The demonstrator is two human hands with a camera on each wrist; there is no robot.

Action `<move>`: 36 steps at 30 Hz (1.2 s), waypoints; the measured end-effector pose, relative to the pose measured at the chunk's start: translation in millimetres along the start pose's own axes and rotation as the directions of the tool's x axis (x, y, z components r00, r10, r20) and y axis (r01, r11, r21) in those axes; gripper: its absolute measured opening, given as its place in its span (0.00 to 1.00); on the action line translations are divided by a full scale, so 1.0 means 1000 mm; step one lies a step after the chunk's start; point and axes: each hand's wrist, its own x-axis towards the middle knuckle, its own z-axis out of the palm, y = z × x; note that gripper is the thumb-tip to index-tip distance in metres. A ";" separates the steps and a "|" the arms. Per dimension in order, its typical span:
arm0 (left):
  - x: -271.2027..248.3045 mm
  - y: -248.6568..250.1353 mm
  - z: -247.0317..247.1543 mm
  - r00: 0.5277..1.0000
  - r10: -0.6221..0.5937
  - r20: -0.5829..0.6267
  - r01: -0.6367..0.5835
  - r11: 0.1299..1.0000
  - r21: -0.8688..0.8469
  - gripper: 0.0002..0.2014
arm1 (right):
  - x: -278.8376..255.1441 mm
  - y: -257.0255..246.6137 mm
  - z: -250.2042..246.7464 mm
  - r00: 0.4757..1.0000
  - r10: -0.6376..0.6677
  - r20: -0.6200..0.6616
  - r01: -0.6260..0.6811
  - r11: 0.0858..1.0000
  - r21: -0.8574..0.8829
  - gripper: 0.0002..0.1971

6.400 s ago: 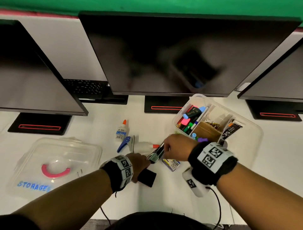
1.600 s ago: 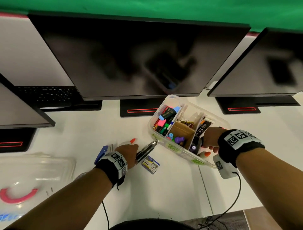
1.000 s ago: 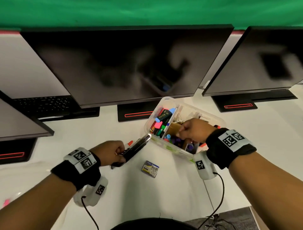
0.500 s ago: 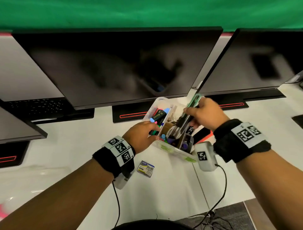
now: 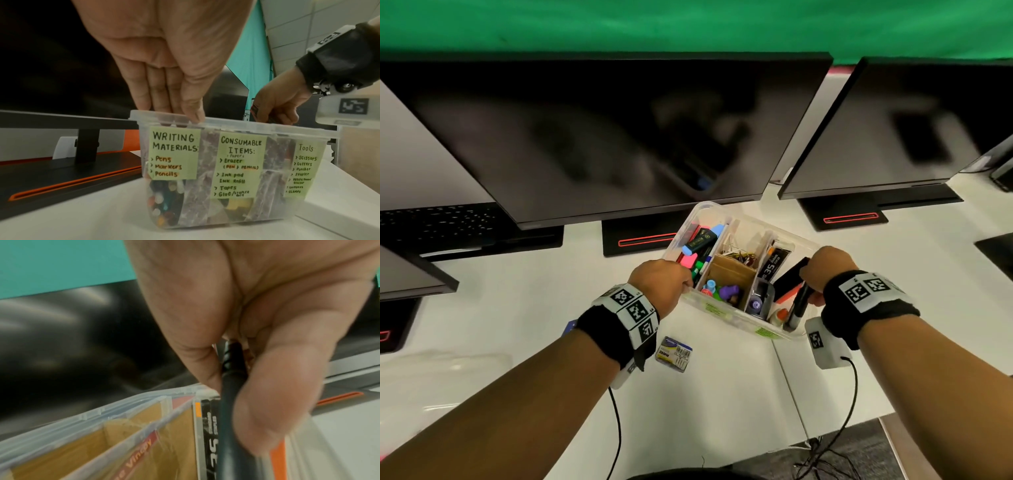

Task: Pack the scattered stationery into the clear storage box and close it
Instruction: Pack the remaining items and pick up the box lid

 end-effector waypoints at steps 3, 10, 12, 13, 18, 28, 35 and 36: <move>0.000 0.001 0.000 1.000 -0.001 -0.001 0.001 1.000 0.003 0.13 | 0.002 0.000 0.006 0.999 0.018 0.036 -0.019 1.000 0.003 0.15; -0.001 0.002 -0.001 1.000 -0.005 0.010 0.005 1.000 0.000 0.13 | 0.005 0.006 0.011 1.000 0.002 -0.009 -0.001 0.999 0.046 0.14; 0.000 0.002 -0.001 1.000 -0.004 0.019 0.004 1.000 0.004 0.13 | 0.007 0.007 0.011 0.999 0.005 -0.043 -0.005 1.000 0.012 0.22; 0.000 0.002 -0.001 1.000 -0.005 0.025 0.005 1.000 0.006 0.13 | 0.009 0.007 0.011 0.998 -0.005 -0.060 0.003 0.999 -0.032 0.24; 0.001 0.002 -0.001 0.999 -0.016 0.050 0.016 1.000 0.005 0.13 | 0.018 0.009 0.006 0.996 -0.008 -0.094 -0.014 0.973 -0.230 0.15; 0.002 0.001 0.001 0.998 -0.033 0.052 0.034 0.999 -0.010 0.13 | 0.033 -0.010 0.003 0.983 -0.102 -0.155 0.034 0.922 -0.386 0.18; 0.004 0.001 0.002 0.997 -0.024 0.069 0.024 1.000 0.002 0.13 | 0.036 -0.017 0.007 0.984 -0.096 -0.150 0.052 0.960 -0.277 0.13; 0.004 0.001 0.002 0.997 -0.022 0.069 0.022 1.000 -0.003 0.13 | 0.038 -0.017 0.005 0.985 -0.103 -0.141 0.062 0.962 -0.267 0.12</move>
